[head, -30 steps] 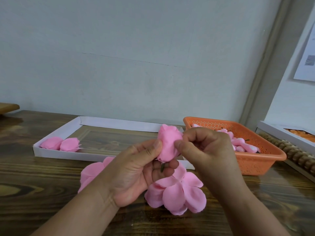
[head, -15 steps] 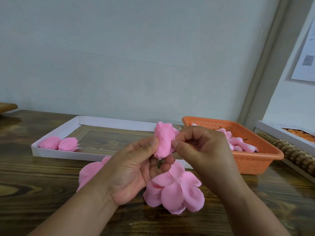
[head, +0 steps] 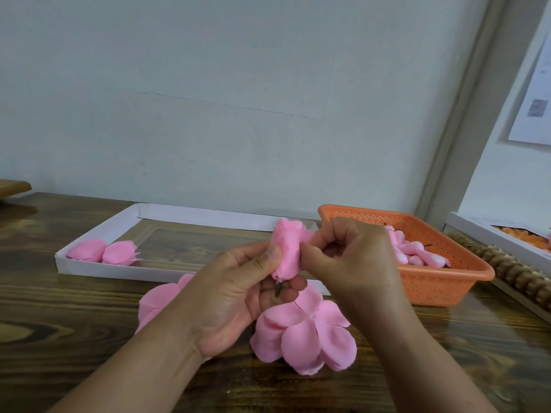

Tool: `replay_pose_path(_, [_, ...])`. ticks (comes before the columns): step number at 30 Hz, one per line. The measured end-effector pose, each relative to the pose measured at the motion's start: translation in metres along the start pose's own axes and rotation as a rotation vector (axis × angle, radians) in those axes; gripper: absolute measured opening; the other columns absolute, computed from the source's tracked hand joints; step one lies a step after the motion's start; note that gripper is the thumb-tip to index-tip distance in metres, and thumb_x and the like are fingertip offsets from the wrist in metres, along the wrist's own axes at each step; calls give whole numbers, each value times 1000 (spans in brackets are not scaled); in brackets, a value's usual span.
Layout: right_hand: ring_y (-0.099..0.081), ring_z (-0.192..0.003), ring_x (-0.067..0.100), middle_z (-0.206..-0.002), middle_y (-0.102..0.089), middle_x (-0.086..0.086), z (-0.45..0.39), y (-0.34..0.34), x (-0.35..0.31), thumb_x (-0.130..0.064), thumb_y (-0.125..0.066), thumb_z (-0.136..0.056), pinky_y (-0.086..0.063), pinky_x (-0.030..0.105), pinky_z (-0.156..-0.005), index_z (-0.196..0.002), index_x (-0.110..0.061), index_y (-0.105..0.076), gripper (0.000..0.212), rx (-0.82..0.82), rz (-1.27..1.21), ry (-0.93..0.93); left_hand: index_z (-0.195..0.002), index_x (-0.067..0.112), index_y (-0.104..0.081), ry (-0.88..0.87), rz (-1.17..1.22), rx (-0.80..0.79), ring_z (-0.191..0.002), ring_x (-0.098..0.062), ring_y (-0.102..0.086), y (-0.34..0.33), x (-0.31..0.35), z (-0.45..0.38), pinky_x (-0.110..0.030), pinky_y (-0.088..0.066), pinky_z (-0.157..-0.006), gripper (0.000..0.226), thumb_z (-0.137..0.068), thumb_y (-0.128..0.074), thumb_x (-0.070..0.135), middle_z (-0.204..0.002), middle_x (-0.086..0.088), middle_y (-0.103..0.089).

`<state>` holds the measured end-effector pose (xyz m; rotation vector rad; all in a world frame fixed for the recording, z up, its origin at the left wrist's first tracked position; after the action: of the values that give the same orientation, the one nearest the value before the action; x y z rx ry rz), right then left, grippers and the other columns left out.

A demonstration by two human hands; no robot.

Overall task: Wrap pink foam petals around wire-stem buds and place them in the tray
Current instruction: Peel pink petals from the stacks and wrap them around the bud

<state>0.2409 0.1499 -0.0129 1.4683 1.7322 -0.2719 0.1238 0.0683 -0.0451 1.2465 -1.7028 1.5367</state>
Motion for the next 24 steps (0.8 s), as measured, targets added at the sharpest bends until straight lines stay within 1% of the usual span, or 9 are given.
replay_pose_path(2, [-43, -42, 4, -47, -52, -8, 0, -1, 0, 7, -66, -64, -34, 15, -42, -53, -14, -52, 28, 33, 39, 20, -72, 10, -75, -4, -14, 1, -57, -14, -62, -3, 1, 1, -20, -51, -54, 22, -72, -62, 27, -66, -7, -63])
replay_pose_path(4, [-45, -46, 4, -51, -52, -11, 1, -3, 0, 5, -65, -65, -34, 15, -43, -61, -19, -52, 28, 75, 69, 35, -80, 6, -76, 0, -20, 10, -59, -14, -62, -4, 1, 1, -21, -52, -54, 26, -74, -61, 26, -70, -10, -64])
replay_pose_path(7, [-47, -55, 6, -59, -51, -10, 7, -7, 0, -3, -61, -70, -42, 26, -53, -81, -26, -53, 26, 114, 90, 43, -94, -2, -73, -24, -32, 34, -68, -16, -64, -3, 0, 0, -23, -56, -61, 35, -73, -62, 23, -83, -15, -66])
replay_pose_path(11, [-51, -63, 4, -64, -55, -11, 13, -14, -3, -13, -55, -76, -38, 17, -61, -100, -32, -52, 31, 121, 52, 80, -98, -1, -72, -76, -34, 61, -69, -16, -67, -5, -2, -1, -23, -55, -59, 37, -71, -64, 24, -84, -12, -71])
replay_pose_path(14, [-57, -66, 1, -75, -62, -14, 13, -17, -5, -4, -58, -82, -42, 11, -62, -93, -37, -49, 36, 98, -16, 80, -104, -1, -70, -118, -56, 121, -74, -18, -68, -3, -4, -3, -24, -56, -64, 40, -72, -63, 23, -89, -13, -72])
replay_pose_path(16, [-59, -73, 1, -81, -63, -12, 15, -18, -5, -2, -61, -79, -44, 11, -67, -91, -38, -49, 40, 91, -70, 53, -105, -1, -70, -144, -38, 156, -75, -17, -70, -2, -4, -4, -23, -56, -63, 36, -76, -60, 19, -90, -13, -73])
replay_pose_path(20, [-61, -83, 2, -81, -63, -13, 25, -30, -5, -11, -74, -72, -46, 14, -78, -93, -37, -50, 41, 123, -124, 43, -92, 13, -77, -183, -45, 251, -74, -14, -71, -3, -6, -4, -20, -54, -61, 25, -77, -59, 22, -87, -11, -74])
replay_pose_path(23, [-60, -78, 6, -82, -61, -13, 34, -47, -2, -1, -73, -70, -44, 10, -72, -87, -34, -51, 43, 221, -33, 112, -92, 11, -77, -193, -73, 313, -74, -14, -70, -6, -9, -5, -20, -54, -62, 26, -77, -60, 24, -85, -10, -74])
replay_pose_path(24, [-59, -74, 8, -80, -60, -11, 35, -51, -1, 0, -73, -71, -44, 13, -69, -85, -32, -51, 41, 271, 27, 144, -91, 10, -76, -186, -72, 318, -74, -15, -70, -6, -11, -5, -20, -54, -61, 26, -77, -60, 24, -85, -11, -74])
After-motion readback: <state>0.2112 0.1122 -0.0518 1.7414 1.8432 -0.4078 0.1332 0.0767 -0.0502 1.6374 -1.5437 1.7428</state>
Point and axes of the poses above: each hand's wrist, its own z-axis away from the middle knuckle, its own y-axis out of the back of the hand, x = y × z, the point moved 1 cm from there along -z, towards the middle knuckle
